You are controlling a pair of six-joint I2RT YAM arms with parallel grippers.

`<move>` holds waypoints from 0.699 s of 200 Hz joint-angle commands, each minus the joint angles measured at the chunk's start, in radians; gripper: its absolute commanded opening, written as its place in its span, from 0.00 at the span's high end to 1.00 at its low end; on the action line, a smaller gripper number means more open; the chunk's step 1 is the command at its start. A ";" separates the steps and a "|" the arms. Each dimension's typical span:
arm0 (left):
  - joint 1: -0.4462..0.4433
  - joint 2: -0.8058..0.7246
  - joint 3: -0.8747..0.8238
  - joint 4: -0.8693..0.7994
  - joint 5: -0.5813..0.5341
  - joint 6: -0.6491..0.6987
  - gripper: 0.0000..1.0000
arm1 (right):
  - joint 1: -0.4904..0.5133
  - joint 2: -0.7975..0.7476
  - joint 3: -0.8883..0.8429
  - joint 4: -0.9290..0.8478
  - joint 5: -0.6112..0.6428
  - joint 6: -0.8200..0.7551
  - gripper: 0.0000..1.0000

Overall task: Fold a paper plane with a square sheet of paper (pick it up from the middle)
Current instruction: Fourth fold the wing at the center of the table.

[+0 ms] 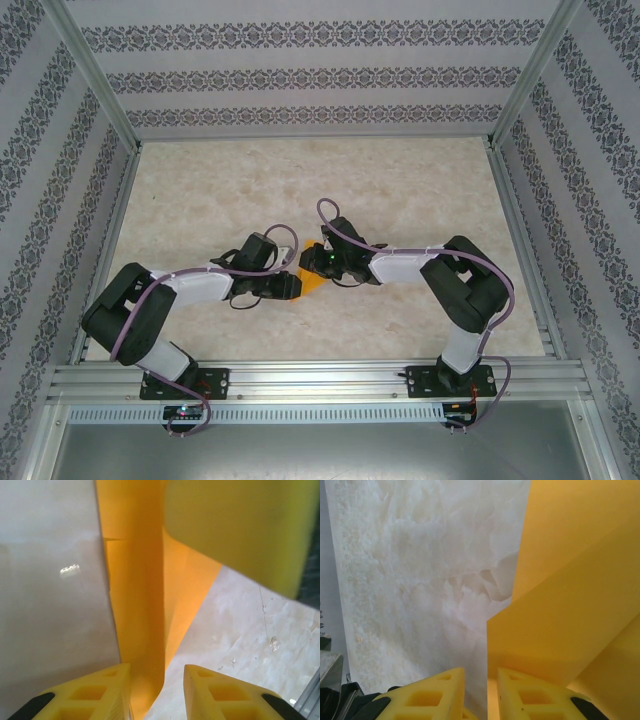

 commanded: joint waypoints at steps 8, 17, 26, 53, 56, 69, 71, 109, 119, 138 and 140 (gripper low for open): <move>-0.041 0.001 0.046 -0.054 -0.093 0.067 0.66 | -0.008 -0.010 0.004 0.008 -0.003 -0.012 0.75; -0.051 -0.004 0.046 -0.055 -0.117 0.072 0.65 | -0.008 -0.010 0.004 0.007 -0.004 -0.013 0.75; -0.058 -0.006 0.049 -0.055 -0.128 0.076 0.66 | -0.007 -0.008 0.006 0.007 -0.004 -0.014 0.75; -0.075 0.010 0.064 -0.073 -0.158 0.096 0.66 | -0.008 -0.002 0.010 0.010 -0.007 -0.012 0.75; -0.077 0.012 0.065 -0.073 -0.160 0.097 0.66 | -0.007 -0.001 0.012 0.010 -0.008 -0.012 0.75; -0.084 0.022 0.071 -0.073 -0.162 0.100 0.66 | -0.007 0.001 0.015 0.010 -0.009 -0.012 0.75; -0.085 0.024 0.072 -0.073 -0.163 0.102 0.66 | -0.007 0.001 0.015 0.010 -0.010 -0.012 0.75; -0.114 0.049 0.087 -0.083 -0.203 0.116 0.65 | -0.008 0.003 0.021 0.009 -0.008 -0.010 0.75; -0.123 0.053 0.094 -0.094 -0.228 0.122 0.65 | -0.008 0.004 0.020 0.008 -0.008 -0.009 0.75; -0.138 0.061 0.099 -0.102 -0.255 0.126 0.65 | -0.008 0.003 0.023 0.008 -0.008 -0.010 0.75; -0.137 0.061 0.099 -0.103 -0.257 0.126 0.65 | -0.008 0.002 0.023 0.007 -0.008 -0.009 0.75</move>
